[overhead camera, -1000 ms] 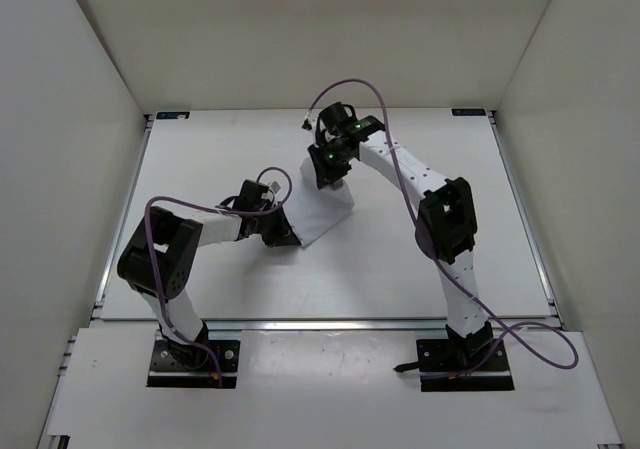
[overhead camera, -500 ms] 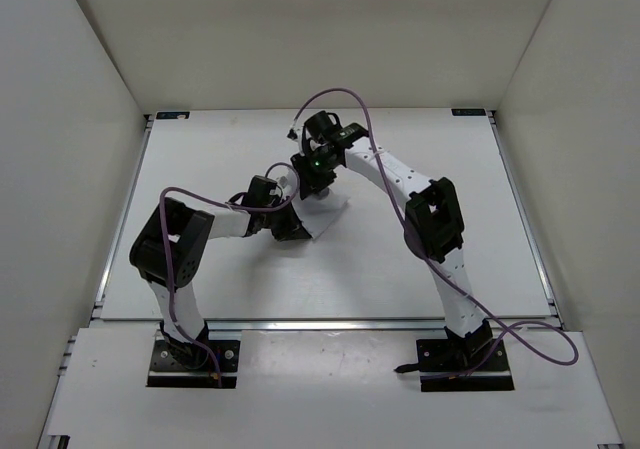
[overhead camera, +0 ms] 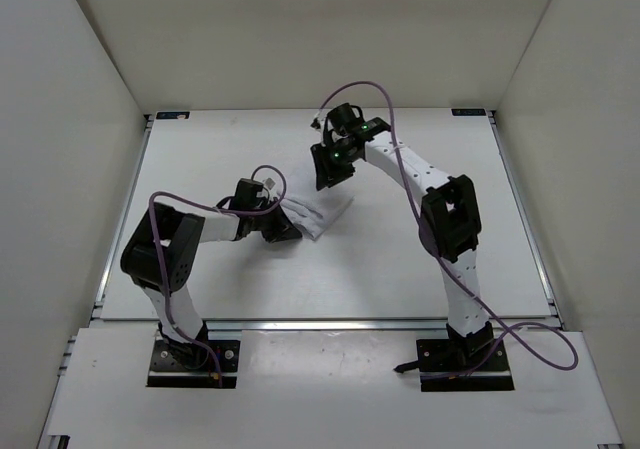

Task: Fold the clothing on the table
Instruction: Fold the skirt

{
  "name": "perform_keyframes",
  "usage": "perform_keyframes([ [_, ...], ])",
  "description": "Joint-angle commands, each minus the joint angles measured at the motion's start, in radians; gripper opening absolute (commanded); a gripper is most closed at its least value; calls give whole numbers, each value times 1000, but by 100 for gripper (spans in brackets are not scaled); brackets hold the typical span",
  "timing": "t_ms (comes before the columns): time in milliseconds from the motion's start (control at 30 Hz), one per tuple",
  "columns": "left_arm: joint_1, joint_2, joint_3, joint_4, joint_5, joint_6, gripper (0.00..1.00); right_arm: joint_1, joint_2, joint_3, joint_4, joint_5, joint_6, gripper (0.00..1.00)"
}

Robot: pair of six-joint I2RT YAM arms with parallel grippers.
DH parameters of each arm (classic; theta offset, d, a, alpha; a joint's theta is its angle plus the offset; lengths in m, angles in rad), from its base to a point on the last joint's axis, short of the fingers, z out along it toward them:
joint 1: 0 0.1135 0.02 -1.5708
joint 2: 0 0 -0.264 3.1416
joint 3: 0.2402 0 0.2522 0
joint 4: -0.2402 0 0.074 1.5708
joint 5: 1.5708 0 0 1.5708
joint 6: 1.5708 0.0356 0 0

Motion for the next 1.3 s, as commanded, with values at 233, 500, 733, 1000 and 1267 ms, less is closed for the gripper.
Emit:
perform_keyframes([
  [233, 90, -248, -32, -16, -8, -27, 0, -58, -82, -191, 112, 24, -37, 4],
  [500, 48, -146, 100, 81, -76, -59, 0, -14, -81, -306, 236, -172, -18, 0],
  [733, 30, -34, 158, 98, -165, -64, 0, 16, -74, -492, 370, -255, 5, 0],
  [1000, 28, 14, 198, 29, -191, -21, 0, -54, -176, -478, 372, -269, 43, 5],
  [1267, -12, 121, 361, -300, -429, 140, 0, -278, -410, -426, 338, -193, 35, 46],
])
